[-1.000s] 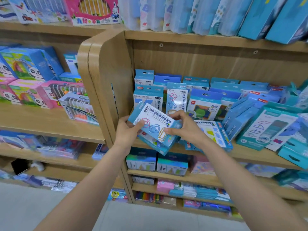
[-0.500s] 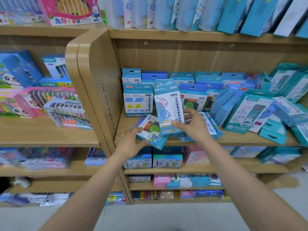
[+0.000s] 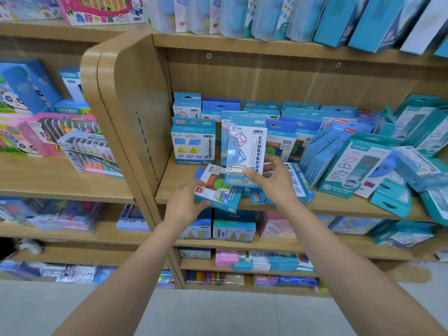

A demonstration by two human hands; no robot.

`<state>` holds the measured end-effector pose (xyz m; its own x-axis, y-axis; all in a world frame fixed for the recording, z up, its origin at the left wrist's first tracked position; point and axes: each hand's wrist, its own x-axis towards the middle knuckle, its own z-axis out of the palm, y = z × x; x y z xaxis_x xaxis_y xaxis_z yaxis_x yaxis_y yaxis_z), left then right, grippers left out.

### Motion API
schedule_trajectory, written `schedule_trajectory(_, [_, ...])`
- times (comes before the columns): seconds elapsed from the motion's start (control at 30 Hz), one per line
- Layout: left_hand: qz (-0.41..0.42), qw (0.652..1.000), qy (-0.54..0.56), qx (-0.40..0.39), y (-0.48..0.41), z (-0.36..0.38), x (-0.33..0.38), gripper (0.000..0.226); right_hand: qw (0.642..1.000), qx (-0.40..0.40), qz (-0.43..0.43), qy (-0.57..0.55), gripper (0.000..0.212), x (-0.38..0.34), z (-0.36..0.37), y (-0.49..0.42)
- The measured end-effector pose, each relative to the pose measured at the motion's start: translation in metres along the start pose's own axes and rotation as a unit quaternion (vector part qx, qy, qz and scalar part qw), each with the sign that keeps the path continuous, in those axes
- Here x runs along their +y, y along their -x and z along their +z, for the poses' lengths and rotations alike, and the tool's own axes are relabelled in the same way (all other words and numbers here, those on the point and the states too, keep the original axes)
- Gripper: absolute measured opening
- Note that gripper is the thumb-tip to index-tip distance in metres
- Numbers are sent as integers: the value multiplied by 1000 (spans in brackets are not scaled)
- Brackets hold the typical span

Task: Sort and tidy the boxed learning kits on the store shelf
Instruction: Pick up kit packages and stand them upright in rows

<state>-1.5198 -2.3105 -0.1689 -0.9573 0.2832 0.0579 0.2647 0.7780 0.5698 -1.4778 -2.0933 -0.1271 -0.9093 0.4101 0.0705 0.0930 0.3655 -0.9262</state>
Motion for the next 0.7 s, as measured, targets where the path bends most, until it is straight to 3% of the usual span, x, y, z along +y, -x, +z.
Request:
schedule_trajectory(0.13, [-13,995,87,-49,-4,-12,-7,39,1000,-7,-10,-20,49,-5,2,1])
schedule_trajectory(0.33, [-4,978,160,135,15,-34,-23,29,996,-50,-54,-42,50,-24,53,0])
schedule_trajectory(0.47, [-11,970,196,146,20,-39,-35,49,993,-104,-56,-17,50,-31,98,0])
schedule_trajectory(0.7, [-66,973,64,210,8,-35,-42,49,989,-131,-72,21,54,-27,125,-8])
